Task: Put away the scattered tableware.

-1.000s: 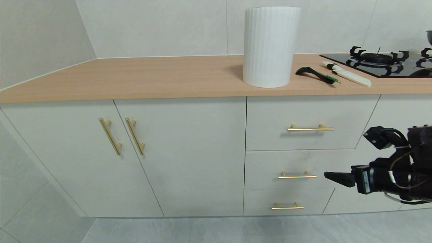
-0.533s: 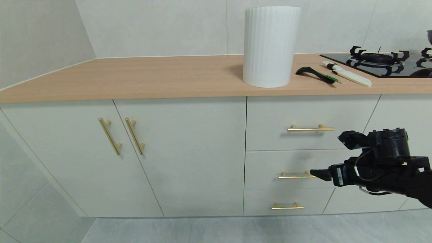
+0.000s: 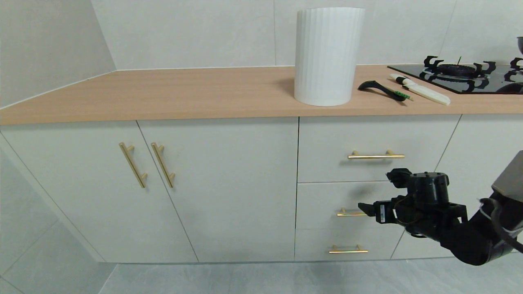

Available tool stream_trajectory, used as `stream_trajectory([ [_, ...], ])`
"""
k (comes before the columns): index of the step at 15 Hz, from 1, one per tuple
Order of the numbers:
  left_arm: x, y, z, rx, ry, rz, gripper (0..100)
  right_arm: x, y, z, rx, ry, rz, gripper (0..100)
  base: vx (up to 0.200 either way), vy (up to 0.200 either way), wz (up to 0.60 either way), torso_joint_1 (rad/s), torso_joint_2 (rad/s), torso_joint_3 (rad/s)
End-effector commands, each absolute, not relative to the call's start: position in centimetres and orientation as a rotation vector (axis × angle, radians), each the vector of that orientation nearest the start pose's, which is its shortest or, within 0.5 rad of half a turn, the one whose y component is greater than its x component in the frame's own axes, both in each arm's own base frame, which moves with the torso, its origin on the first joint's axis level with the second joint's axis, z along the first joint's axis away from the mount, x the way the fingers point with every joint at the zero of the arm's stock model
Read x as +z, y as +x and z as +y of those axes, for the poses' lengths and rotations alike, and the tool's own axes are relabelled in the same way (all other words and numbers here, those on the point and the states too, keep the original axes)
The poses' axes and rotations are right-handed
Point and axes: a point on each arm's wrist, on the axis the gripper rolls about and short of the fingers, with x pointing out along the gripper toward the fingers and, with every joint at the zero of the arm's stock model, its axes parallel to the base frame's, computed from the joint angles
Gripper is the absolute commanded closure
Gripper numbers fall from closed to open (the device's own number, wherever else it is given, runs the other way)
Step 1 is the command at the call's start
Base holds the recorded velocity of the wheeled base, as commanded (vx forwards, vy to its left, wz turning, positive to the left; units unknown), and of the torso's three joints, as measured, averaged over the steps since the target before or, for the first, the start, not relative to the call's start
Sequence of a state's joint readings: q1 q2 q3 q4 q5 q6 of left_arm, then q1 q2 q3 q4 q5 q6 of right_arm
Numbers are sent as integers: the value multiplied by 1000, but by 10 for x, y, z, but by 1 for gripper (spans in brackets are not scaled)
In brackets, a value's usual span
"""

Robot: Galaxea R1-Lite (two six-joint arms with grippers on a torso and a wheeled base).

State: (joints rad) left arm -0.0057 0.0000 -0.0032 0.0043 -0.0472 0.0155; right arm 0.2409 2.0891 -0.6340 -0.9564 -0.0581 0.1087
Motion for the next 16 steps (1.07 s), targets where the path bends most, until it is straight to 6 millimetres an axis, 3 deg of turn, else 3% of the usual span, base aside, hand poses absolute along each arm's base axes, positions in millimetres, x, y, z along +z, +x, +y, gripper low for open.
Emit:
stream_trajectory([
  [1, 76, -23, -1, -54, 15, 3, 0, 21, 330, 81, 143, 32, 554, 0, 0, 0, 0, 0, 0, 0],
  [11, 76, -23, -1, -54, 15, 3, 0, -29, 367, 84, 7, 31, 429, 0, 0, 0, 0, 0, 0, 0],
  [16, 76, -23, -1, -54, 15, 3, 0, -44, 375, 83, -16, 31, 423, 0, 0, 0, 0, 0, 0, 0],
])
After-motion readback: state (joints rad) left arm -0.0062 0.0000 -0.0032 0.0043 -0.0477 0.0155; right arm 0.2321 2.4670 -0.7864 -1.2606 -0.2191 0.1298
